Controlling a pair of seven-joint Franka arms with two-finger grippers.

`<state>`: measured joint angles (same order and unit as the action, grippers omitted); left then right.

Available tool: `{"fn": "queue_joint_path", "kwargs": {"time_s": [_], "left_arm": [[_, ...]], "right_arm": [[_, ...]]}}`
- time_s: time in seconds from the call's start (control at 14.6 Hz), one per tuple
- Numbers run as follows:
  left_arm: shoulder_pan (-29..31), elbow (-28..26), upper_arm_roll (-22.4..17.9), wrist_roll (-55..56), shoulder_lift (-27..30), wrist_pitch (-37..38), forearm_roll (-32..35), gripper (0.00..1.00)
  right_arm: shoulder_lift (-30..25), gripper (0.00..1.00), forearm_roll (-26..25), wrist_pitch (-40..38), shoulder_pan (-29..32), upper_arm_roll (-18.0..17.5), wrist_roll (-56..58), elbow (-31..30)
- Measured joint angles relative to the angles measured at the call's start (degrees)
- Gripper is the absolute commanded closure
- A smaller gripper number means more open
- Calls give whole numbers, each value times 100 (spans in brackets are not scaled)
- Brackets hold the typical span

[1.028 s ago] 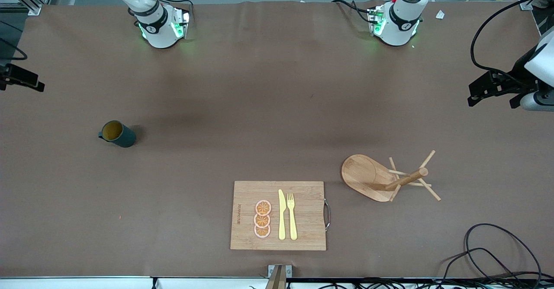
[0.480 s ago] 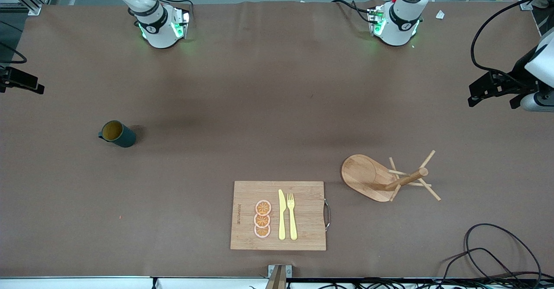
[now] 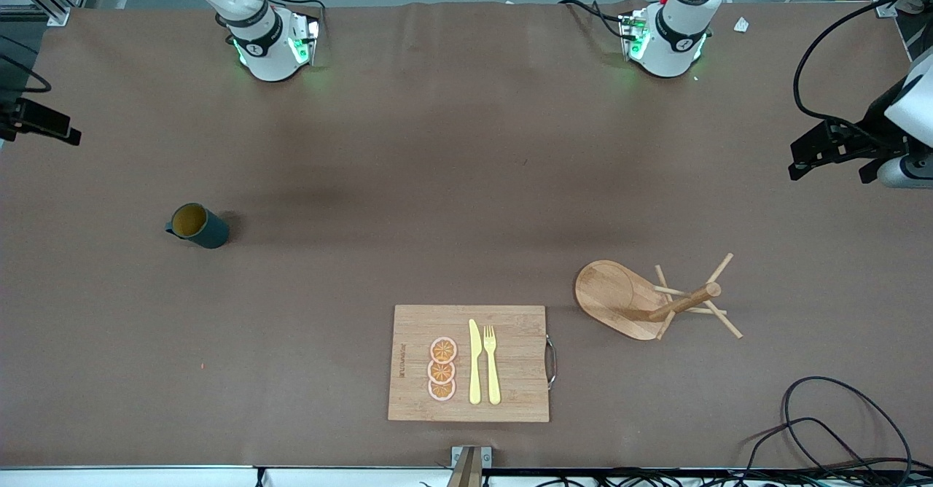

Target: Transfer cup from left to right arm and place

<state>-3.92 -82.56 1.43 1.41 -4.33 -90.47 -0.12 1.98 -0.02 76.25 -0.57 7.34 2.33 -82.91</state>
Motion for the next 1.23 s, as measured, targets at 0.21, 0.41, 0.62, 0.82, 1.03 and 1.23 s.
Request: {"fn": "queue_joint_path", "kwargs": {"time_s": [0.21,0.41,0.62,0.82,1.03,1.23], "left_arm": [[1,0,-1,0,0,0,0,0],[1,0,-2,0,0,0,0,0],[1,0,-2,0,0,0,0,0],[1,0,-2,0,-7,0,0,0],[1,0,-2,0,-33,0,0,0],[1,0,-2,0,-39,0,0,0]], "right_arm": [[-360,0,-1,46,-67,1,-14,-258],[-607,0,-2,66,-67,16,-19,-423],[-640,0,-2,125,-67,35,-26,-481],[-641,0,-2,185,-67,40,-32,-490],[-640,0,-2,262,-69,37,-32,-536],[-640,0,-2,293,-77,24,-32,-540]]}}
